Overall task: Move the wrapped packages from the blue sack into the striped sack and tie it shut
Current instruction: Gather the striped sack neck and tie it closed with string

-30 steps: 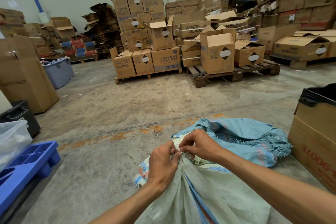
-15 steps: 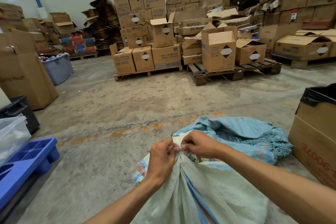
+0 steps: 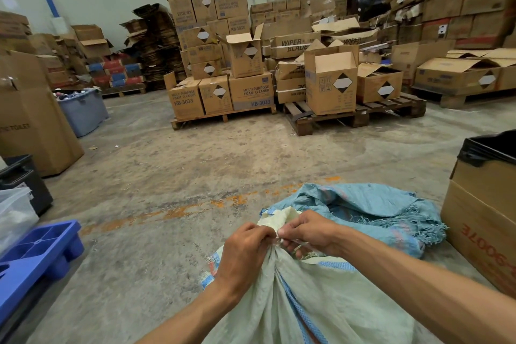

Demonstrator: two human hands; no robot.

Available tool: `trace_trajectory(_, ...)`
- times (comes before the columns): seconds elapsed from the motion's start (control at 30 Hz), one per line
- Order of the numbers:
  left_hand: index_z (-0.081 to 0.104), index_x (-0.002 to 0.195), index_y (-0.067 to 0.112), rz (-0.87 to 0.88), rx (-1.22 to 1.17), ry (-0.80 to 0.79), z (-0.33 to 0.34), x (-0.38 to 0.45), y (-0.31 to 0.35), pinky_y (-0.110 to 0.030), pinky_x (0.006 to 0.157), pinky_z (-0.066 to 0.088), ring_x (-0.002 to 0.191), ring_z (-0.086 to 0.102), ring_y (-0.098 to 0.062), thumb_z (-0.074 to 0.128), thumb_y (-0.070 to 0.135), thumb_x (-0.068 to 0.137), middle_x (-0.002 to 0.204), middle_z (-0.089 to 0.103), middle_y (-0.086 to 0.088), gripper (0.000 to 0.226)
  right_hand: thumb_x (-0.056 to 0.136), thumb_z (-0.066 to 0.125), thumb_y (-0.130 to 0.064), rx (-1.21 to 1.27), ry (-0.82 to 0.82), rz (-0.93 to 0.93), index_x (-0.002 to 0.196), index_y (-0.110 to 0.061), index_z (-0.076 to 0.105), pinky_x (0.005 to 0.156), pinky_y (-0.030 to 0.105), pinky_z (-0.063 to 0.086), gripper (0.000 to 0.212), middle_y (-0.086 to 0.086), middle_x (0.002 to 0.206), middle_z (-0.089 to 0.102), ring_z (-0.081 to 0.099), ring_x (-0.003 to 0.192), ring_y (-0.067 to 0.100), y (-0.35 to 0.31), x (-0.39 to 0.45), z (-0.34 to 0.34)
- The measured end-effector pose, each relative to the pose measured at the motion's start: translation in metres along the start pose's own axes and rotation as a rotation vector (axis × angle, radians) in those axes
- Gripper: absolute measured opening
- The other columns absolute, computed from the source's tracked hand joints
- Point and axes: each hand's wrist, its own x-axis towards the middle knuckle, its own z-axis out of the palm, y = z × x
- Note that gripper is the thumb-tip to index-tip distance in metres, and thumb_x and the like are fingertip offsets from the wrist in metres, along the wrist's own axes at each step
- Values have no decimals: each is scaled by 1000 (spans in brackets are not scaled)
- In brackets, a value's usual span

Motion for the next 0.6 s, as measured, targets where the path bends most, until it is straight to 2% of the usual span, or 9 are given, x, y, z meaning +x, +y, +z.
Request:
trace_trajectory(0.03,70,87,21,21,33,4,1,1,-2,-28,55,51,71,58,-9,76,15,81,77,66,7,10,92,65,-7,13,14,8,88,5,68,50,26,48,14,12,71,63,57,60,17,0,0,0)
trace_trajectory(0.1,68,86,20,97,129,-17,1,5,-4,-30,53,50,75,56,-10,66,24,88,79,66,9,5,92,66,-7,21,31,23,85,4,70,50,25,49,14,12,70,65,59,60,17,-1,1,-1)
trace_trajectory(0.17,65,84,19,191,247,-35,4,8,-6,-29,52,47,74,55,-12,49,35,96,78,64,8,26,92,66,-8,18,36,39,82,3,70,51,25,50,15,10,69,66,60,60,17,0,2,-1)
trace_trajectory(0.27,62,85,21,267,411,-65,3,10,-8,-29,67,43,85,57,-16,41,36,99,84,64,7,30,91,67,-7,18,64,54,82,4,69,49,25,50,15,10,66,66,60,56,17,-1,2,1)
trace_trajectory(0.4,64,91,21,314,506,-134,3,15,-11,-39,88,45,108,56,-22,57,25,89,108,64,4,9,90,68,-6,-41,127,45,74,2,68,47,22,51,18,10,62,65,62,51,14,-3,2,6)
trace_trajectory(0.47,65,92,21,345,512,-177,-1,16,-12,-41,92,45,110,56,-22,59,24,87,107,62,5,8,90,68,-5,-69,169,72,72,0,67,48,23,51,19,10,60,64,62,52,16,-2,3,7)
trace_trajectory(0.6,66,89,26,366,537,-281,-14,10,-17,-43,95,47,108,56,-21,71,24,81,98,61,9,10,89,69,-6,-185,252,85,83,8,71,55,27,52,15,15,68,66,61,59,21,3,-1,-3)
